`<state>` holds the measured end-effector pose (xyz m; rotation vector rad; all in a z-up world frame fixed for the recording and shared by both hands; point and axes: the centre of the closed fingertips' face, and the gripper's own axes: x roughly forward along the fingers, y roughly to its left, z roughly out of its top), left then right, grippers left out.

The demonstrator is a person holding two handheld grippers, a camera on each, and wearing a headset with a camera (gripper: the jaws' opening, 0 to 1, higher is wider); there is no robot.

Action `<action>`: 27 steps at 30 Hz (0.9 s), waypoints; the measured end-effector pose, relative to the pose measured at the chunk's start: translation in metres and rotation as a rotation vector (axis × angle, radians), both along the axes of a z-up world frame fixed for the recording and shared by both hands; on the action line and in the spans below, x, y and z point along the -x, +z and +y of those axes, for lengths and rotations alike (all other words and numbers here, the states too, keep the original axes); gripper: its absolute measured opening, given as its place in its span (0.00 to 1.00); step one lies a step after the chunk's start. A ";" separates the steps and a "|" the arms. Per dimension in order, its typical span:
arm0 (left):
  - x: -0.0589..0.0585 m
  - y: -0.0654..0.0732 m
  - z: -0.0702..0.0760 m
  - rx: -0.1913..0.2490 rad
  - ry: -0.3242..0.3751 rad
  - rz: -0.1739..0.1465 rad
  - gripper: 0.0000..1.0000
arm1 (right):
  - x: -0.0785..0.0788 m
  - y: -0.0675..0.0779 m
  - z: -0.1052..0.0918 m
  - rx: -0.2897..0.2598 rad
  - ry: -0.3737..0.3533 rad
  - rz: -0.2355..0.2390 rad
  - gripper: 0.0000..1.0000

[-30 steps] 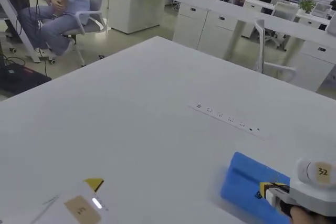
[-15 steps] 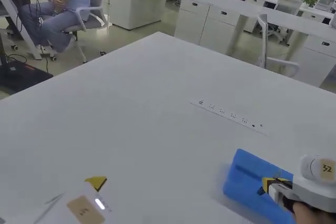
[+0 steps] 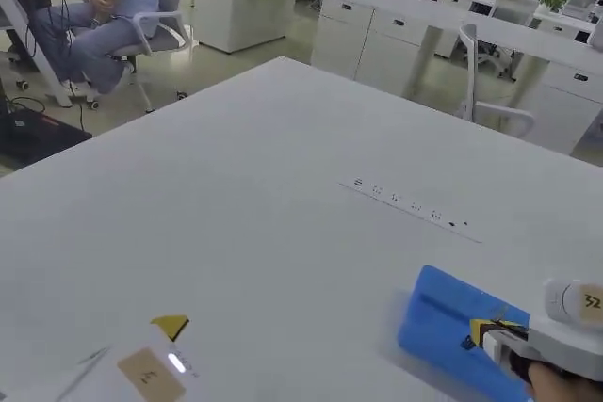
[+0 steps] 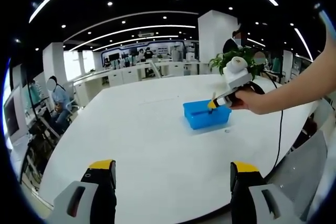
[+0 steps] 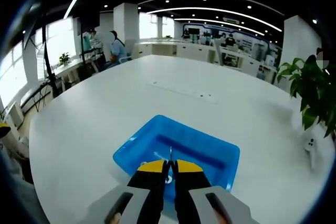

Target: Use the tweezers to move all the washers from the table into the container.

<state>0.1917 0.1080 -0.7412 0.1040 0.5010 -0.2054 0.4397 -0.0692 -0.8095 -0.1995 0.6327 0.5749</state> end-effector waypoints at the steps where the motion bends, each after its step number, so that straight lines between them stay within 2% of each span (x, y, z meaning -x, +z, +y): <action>1: 0.000 0.000 0.000 0.000 0.001 -0.001 0.92 | 0.001 0.002 -0.001 -0.003 -0.002 -0.004 0.02; 3: 0.000 0.001 0.001 0.000 0.003 -0.003 0.92 | -0.001 0.009 -0.004 -0.012 0.000 -0.022 0.02; 5: 0.001 0.002 0.001 0.001 0.003 -0.007 0.92 | 0.003 0.018 -0.004 -0.022 0.001 -0.035 0.02; 7: 0.001 0.002 0.000 0.001 0.002 -0.010 0.92 | 0.008 0.031 -0.005 -0.060 -0.001 -0.055 0.02; 9: 0.001 0.003 0.000 -0.004 -0.001 -0.012 0.92 | 0.010 0.036 -0.007 -0.075 -0.002 -0.058 0.02; 16: 0.001 0.007 0.000 -0.007 -0.001 -0.026 0.92 | 0.031 0.062 -0.018 -0.128 0.007 -0.100 0.02; 22: 0.002 0.008 -0.002 -0.017 -0.003 -0.031 0.92 | 0.055 0.070 -0.023 -0.143 0.017 -0.106 0.02; 24: 0.002 0.009 -0.003 -0.014 -0.002 -0.038 0.92 | 0.063 0.068 -0.025 -0.140 0.019 -0.101 0.02; 27: 0.002 0.009 -0.004 -0.010 -0.004 -0.034 0.92 | 0.072 0.056 -0.027 -0.110 0.024 -0.090 0.02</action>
